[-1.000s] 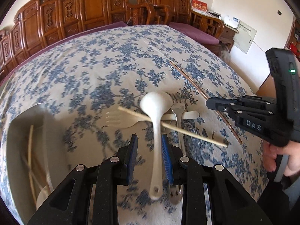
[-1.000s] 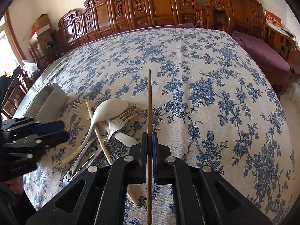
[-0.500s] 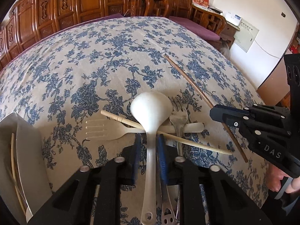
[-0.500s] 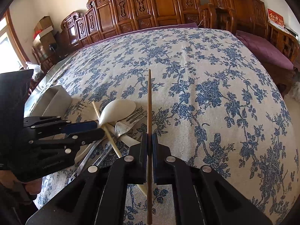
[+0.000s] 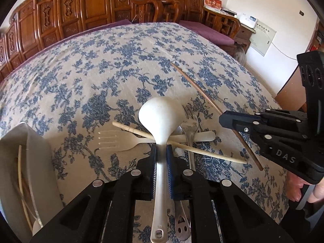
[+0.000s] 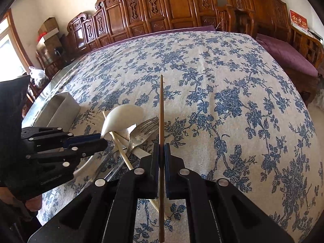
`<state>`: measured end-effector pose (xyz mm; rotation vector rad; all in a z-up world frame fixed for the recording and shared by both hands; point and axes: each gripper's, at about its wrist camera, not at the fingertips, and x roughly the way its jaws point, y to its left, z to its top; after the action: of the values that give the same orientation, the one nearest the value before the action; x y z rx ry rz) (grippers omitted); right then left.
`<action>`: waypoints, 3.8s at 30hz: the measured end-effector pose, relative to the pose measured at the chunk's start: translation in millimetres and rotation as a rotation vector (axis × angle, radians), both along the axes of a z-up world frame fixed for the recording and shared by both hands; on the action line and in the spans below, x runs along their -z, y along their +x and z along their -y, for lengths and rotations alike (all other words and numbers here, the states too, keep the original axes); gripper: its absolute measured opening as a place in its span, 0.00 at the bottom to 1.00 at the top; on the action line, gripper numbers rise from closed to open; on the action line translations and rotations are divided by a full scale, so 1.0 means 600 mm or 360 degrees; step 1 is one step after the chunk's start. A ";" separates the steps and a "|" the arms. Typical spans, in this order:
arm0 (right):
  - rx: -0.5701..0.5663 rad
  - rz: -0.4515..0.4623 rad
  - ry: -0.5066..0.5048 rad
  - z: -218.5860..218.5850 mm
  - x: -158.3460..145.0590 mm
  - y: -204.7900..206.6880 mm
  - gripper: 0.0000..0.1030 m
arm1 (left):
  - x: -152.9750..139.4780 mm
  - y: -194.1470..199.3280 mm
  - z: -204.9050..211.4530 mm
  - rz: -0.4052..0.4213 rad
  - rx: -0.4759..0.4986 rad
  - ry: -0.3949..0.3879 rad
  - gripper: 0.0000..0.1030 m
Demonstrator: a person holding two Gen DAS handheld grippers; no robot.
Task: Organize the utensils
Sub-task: 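Grasp the white plastic ladle with the left gripper while the right gripper holds the chopstick, then carry the white ladle into the grey tray and open the left gripper, then lower the wooden chopstick into the grey tray and open the right gripper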
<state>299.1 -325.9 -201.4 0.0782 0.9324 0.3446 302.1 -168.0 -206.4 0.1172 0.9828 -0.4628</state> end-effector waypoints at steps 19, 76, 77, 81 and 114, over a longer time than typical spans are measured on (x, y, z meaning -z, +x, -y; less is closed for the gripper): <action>-0.0187 0.0075 0.0021 -0.102 -0.043 -0.035 0.06 | -0.090 -0.055 -0.106 0.0145 -0.0136 -0.0027 0.08; -0.0356 0.0041 0.0096 -0.277 -0.069 -0.093 0.06 | -0.097 -0.076 -0.360 0.0203 -0.0522 -0.0004 0.14; -0.0357 0.0038 0.0106 -0.285 -0.071 -0.092 0.06 | -0.102 -0.078 -0.365 0.0213 -0.0525 -0.0006 0.14; -0.0386 0.0019 0.0141 -0.331 -0.074 -0.084 0.06 | -0.114 -0.084 -0.382 0.0250 -0.0532 0.0009 0.14; -0.0444 -0.0016 0.0146 -0.450 -0.038 -0.027 0.09 | -0.132 -0.092 -0.427 0.0293 -0.0565 0.0010 0.15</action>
<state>282.6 -56.1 -178.5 0.0337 0.9386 0.6463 246.6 88.2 -127.2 -0.0101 0.8024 -0.1199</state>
